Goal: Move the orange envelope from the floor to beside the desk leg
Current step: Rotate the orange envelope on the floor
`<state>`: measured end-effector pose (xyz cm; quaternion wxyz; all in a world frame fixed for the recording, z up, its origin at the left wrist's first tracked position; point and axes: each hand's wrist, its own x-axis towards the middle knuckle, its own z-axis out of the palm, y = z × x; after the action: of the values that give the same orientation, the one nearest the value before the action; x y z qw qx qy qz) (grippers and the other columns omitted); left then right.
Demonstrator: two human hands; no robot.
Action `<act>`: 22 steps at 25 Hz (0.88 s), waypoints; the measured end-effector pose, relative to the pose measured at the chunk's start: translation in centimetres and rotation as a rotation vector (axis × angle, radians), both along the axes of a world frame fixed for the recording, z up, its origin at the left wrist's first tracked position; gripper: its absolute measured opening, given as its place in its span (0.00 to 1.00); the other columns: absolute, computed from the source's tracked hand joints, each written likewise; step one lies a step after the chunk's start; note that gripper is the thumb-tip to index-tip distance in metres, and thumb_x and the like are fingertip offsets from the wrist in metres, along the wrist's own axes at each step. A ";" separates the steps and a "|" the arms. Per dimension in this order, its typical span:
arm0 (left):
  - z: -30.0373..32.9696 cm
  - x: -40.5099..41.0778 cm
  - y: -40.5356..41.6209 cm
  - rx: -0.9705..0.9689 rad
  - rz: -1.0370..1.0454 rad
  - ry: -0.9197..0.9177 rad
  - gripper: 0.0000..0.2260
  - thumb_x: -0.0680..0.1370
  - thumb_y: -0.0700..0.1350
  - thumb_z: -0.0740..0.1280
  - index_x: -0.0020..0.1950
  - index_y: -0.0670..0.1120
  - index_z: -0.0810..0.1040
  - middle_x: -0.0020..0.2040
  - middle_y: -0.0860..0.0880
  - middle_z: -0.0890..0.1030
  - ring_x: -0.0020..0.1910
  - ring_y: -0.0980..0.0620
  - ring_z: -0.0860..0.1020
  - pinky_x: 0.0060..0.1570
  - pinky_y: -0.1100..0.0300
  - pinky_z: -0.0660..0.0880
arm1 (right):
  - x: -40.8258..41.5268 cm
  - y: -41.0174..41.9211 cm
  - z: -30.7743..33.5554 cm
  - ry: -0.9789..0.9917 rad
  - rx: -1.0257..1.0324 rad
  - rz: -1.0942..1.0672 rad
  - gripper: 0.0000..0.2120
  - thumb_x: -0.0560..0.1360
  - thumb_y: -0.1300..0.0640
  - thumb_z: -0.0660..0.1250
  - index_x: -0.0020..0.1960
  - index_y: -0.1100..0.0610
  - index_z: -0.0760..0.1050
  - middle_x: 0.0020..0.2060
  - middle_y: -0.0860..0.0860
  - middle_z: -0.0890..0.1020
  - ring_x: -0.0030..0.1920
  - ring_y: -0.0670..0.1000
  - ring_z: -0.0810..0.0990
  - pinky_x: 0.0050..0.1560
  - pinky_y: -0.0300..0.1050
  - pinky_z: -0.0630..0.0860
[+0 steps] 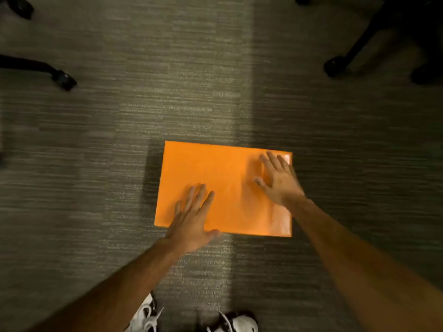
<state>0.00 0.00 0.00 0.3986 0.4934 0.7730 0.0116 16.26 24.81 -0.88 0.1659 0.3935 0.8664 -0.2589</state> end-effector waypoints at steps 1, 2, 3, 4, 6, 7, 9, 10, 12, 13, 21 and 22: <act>-1.3 0.0 -0.7 0.010 -0.056 0.048 0.49 0.74 0.67 0.68 0.82 0.55 0.39 0.81 0.52 0.30 0.79 0.46 0.29 0.75 0.32 0.46 | -1.0 0.5 -1.5 0.001 0.029 -0.010 0.36 0.79 0.37 0.58 0.82 0.50 0.53 0.83 0.51 0.52 0.81 0.60 0.50 0.78 0.61 0.50; -2.2 -0.1 -1.2 0.043 -0.099 0.101 0.52 0.72 0.66 0.71 0.82 0.55 0.39 0.81 0.51 0.30 0.79 0.45 0.29 0.73 0.30 0.47 | -1.9 0.9 -2.5 -0.024 0.055 -0.040 0.36 0.79 0.37 0.58 0.82 0.49 0.52 0.83 0.50 0.52 0.82 0.60 0.49 0.78 0.62 0.48; -3.2 -0.1 -1.8 0.074 -0.138 0.170 0.54 0.70 0.64 0.74 0.82 0.56 0.40 0.81 0.50 0.31 0.80 0.44 0.31 0.73 0.29 0.48 | -2.8 1.5 -3.3 -0.047 0.080 -0.059 0.35 0.80 0.36 0.57 0.82 0.48 0.52 0.83 0.50 0.53 0.82 0.60 0.48 0.78 0.64 0.46; -3.9 -0.3 -2.3 0.117 -0.159 0.225 0.55 0.69 0.61 0.76 0.83 0.55 0.41 0.82 0.49 0.34 0.81 0.43 0.34 0.72 0.28 0.50 | -3.8 1.9 -3.8 -0.060 0.088 -0.085 0.35 0.80 0.36 0.56 0.82 0.48 0.53 0.82 0.50 0.55 0.82 0.60 0.48 0.78 0.66 0.45; -4.6 -0.7 -2.9 0.164 -0.223 0.320 0.54 0.69 0.56 0.78 0.83 0.56 0.43 0.83 0.48 0.39 0.82 0.42 0.40 0.72 0.28 0.55 | -4.1 1.3 -4.9 -0.055 0.141 -0.106 0.34 0.79 0.35 0.55 0.81 0.48 0.55 0.80 0.51 0.60 0.80 0.61 0.51 0.76 0.69 0.45; -4.8 -1.1 -3.1 0.184 -0.253 0.354 0.54 0.69 0.55 0.79 0.83 0.56 0.44 0.84 0.48 0.40 0.82 0.42 0.42 0.72 0.29 0.56 | -4.0 0.9 -5.1 -0.046 0.160 -0.118 0.34 0.79 0.35 0.55 0.80 0.48 0.57 0.79 0.51 0.63 0.80 0.61 0.53 0.76 0.69 0.47; -5.0 -1.9 -3.4 0.204 -0.283 0.373 0.55 0.68 0.55 0.80 0.83 0.55 0.45 0.84 0.48 0.43 0.82 0.42 0.45 0.71 0.29 0.58 | -3.6 0.1 -5.0 -0.024 0.185 -0.158 0.33 0.78 0.34 0.57 0.78 0.48 0.61 0.76 0.51 0.66 0.78 0.61 0.57 0.75 0.69 0.49; -5.1 -2.3 -3.7 0.198 -0.286 0.354 0.55 0.67 0.54 0.80 0.83 0.55 0.47 0.84 0.48 0.44 0.82 0.42 0.46 0.71 0.30 0.59 | -3.4 -0.3 -4.7 -0.030 0.195 -0.189 0.32 0.77 0.33 0.57 0.77 0.48 0.63 0.75 0.51 0.68 0.76 0.61 0.59 0.75 0.69 0.50; -5.2 -3.2 -4.4 0.192 -0.277 0.336 0.55 0.66 0.51 0.81 0.83 0.56 0.50 0.84 0.48 0.47 0.82 0.42 0.48 0.72 0.32 0.61 | -2.6 -1.6 -4.3 -0.051 0.212 -0.232 0.32 0.76 0.31 0.58 0.74 0.47 0.66 0.71 0.52 0.72 0.73 0.61 0.64 0.73 0.67 0.54; -5.1 -3.8 -4.9 0.187 -0.253 0.338 0.54 0.66 0.49 0.82 0.83 0.56 0.50 0.84 0.48 0.47 0.82 0.42 0.48 0.73 0.34 0.62 | -2.0 -2.3 -4.2 -0.073 0.207 -0.254 0.33 0.74 0.30 0.59 0.72 0.48 0.68 0.69 0.53 0.73 0.71 0.61 0.66 0.72 0.65 0.56; -5.5 -5.0 -6.8 0.111 0.803 -0.042 0.35 0.83 0.53 0.62 0.83 0.54 0.43 0.84 0.47 0.46 0.81 0.41 0.53 0.71 0.39 0.66 | 2.8 -8.9 -3.4 -0.285 -0.280 -0.573 0.42 0.67 0.21 0.61 0.62 0.55 0.80 0.58 0.59 0.83 0.59 0.62 0.80 0.59 0.52 0.74; -5.5 -3.5 -6.4 0.072 0.952 -0.231 0.33 0.84 0.53 0.60 0.83 0.52 0.44 0.83 0.46 0.53 0.79 0.40 0.60 0.71 0.44 0.67 | 3.3 -10.0 -3.4 -0.278 -0.390 -0.634 0.41 0.67 0.22 0.63 0.61 0.56 0.81 0.56 0.58 0.84 0.55 0.60 0.81 0.57 0.50 0.75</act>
<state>-3.46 -6.41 -5.55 0.4149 0.0940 0.8625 0.2740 19.54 14.85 -4.30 0.2649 0.6337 0.6060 -0.4013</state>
